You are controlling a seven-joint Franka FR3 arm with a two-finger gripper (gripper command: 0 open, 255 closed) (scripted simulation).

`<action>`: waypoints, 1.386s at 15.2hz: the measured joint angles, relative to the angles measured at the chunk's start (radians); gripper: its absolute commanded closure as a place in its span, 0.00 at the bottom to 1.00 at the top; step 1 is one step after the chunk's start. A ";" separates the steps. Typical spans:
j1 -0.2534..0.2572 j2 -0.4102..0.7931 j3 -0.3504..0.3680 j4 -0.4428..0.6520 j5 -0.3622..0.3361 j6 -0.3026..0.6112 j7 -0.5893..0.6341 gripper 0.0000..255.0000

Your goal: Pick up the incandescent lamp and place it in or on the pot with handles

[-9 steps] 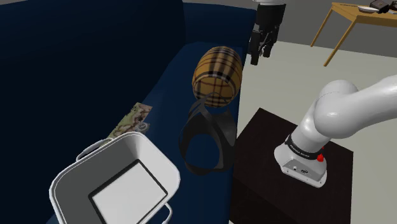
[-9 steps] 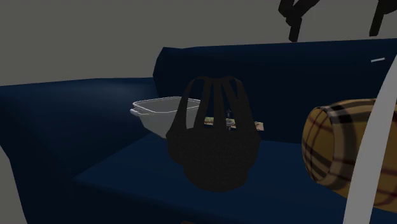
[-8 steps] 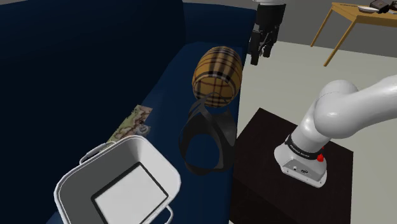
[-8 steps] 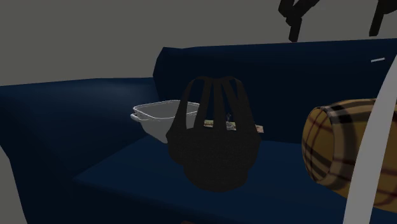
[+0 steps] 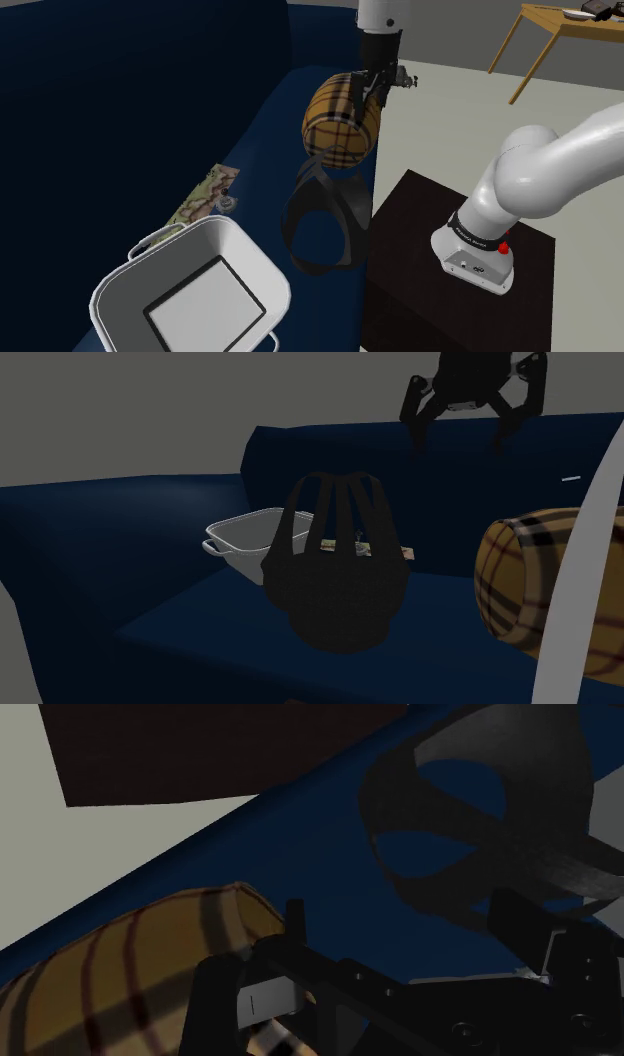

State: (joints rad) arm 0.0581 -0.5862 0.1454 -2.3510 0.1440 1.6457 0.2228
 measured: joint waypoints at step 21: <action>0.090 0.726 0.210 0.410 -0.108 0.376 0.268 0.00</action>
State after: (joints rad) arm 0.1483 0.1399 0.3553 -1.9407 0.0358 2.0222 0.4909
